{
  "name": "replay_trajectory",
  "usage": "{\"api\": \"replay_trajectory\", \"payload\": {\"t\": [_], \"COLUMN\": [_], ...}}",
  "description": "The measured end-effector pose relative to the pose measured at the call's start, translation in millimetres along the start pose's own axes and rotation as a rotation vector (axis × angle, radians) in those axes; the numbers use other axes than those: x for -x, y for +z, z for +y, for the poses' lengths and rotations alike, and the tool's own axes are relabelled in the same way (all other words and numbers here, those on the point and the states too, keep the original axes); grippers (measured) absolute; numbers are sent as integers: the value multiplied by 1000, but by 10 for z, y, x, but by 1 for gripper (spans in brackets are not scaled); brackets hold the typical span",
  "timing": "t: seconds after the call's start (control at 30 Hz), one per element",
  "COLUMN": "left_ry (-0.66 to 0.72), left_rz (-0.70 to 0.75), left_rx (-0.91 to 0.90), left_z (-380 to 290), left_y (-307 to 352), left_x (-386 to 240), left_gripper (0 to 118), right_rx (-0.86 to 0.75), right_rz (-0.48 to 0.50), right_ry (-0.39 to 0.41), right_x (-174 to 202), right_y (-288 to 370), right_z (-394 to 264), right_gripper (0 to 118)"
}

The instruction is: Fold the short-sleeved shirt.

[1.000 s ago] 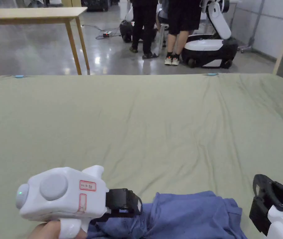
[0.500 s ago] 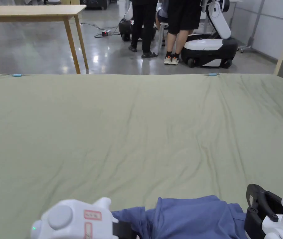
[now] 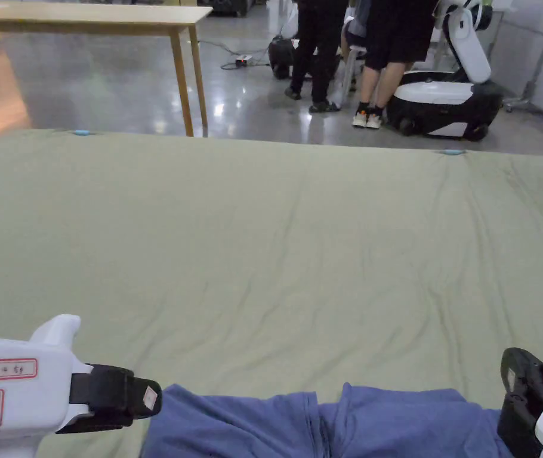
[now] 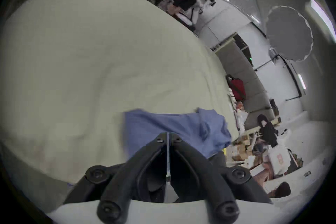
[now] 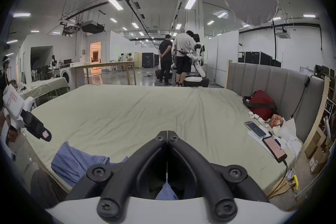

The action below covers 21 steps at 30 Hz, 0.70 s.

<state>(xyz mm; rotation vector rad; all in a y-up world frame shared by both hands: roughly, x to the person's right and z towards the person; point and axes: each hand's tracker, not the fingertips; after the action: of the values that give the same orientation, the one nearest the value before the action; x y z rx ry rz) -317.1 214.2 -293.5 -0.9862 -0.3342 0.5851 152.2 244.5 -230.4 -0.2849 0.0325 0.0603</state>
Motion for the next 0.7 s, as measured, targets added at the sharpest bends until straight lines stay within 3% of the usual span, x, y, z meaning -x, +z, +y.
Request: {"api": "replay_trajectory", "payload": {"t": [0.07,0.17,0.2,0.23,0.27,0.3,0.57,0.6,0.63,0.7], "left_ry": [58,74,70,78,109,119,172,181,187,209], "left_rz": [47,-8,-70,-111,-148,-196,-351,-380,-394,-397], "left_rx": [0,33,40,57,85,124,168,173,174,161], "left_z": [-31,-62,-74,-85,-100,-121,-213,-214,-216,-221], "left_y": [18,-96,-154,-221,-297,-410,-944,-983,-1011,-1009], "left_x": [158,327,350,376,394,421,468,455,443,423], "left_gripper": [0,3,17,49,93,118,114,106,85,63], "right_rx": [-4,1,3,5,7,10,20,20,17,13], "right_rz": [-3,-6,-10,-12,-13,-16,-27,-28,-29,-30], "right_ry": [6,8,7,5,4,4,15,18,19,14], "right_x": [35,63,75,83,88,93,71,68,57,37], "right_y": [-5,-10,-2,10,18,25,74,86,102,131], "right_z": [16,18,18,18,17,15,15,16,14,23], "right_gripper": [1,1,1,1,1,1,1,1,1,1]}}
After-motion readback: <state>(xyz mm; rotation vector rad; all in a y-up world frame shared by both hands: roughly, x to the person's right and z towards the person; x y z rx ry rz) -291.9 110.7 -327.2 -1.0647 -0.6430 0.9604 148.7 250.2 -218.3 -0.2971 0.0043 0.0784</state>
